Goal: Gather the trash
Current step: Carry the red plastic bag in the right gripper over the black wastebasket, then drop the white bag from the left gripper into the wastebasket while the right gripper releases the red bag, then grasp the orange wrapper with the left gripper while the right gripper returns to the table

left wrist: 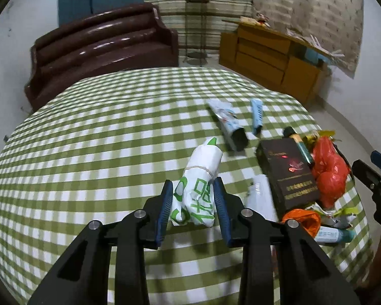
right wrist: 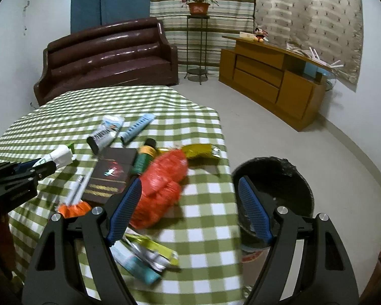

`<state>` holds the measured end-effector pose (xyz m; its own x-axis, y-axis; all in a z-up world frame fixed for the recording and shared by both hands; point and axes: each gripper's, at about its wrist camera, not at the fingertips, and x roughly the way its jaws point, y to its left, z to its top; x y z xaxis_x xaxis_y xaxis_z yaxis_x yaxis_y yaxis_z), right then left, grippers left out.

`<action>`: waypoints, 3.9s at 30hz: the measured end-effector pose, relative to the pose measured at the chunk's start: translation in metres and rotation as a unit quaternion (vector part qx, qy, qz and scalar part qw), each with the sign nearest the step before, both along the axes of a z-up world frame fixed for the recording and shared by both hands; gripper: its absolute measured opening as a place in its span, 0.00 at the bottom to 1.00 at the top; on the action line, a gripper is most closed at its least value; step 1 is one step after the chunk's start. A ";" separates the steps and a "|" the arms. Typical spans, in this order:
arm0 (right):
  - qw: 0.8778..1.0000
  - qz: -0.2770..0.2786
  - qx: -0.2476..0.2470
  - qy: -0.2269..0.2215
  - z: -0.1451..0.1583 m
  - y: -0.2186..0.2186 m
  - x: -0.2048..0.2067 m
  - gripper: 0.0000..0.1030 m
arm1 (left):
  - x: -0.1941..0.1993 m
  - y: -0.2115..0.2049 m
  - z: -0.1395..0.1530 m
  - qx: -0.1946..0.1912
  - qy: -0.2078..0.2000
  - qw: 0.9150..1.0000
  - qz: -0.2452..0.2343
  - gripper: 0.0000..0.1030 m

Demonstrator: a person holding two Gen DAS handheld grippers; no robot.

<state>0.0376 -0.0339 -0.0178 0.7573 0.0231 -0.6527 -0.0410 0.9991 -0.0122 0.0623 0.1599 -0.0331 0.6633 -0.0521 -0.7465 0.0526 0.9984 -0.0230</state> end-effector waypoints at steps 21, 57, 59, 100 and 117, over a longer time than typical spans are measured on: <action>0.998 0.017 0.015 0.060 -0.025 0.019 0.020 0.40 | -0.014 0.025 0.007 0.007 -0.027 0.999 0.046 0.33; 0.996 -0.089 -0.003 -0.001 -0.009 -0.165 0.002 0.40 | 0.023 -0.198 0.029 -0.009 -0.059 0.993 -0.104 0.33; 0.996 -0.092 -0.001 0.000 -0.012 -0.171 0.004 0.40 | 0.026 -0.210 0.025 -0.005 -0.058 0.993 -0.106 0.33; 0.993 -0.114 0.028 0.015 -0.036 -0.216 0.031 0.56 | 0.065 -0.276 0.006 0.027 -0.039 0.993 -0.106 0.45; 0.999 -0.032 0.036 0.001 -0.005 -0.138 -0.010 0.68 | 0.014 -0.179 0.036 0.035 -0.055 0.997 -0.047 0.60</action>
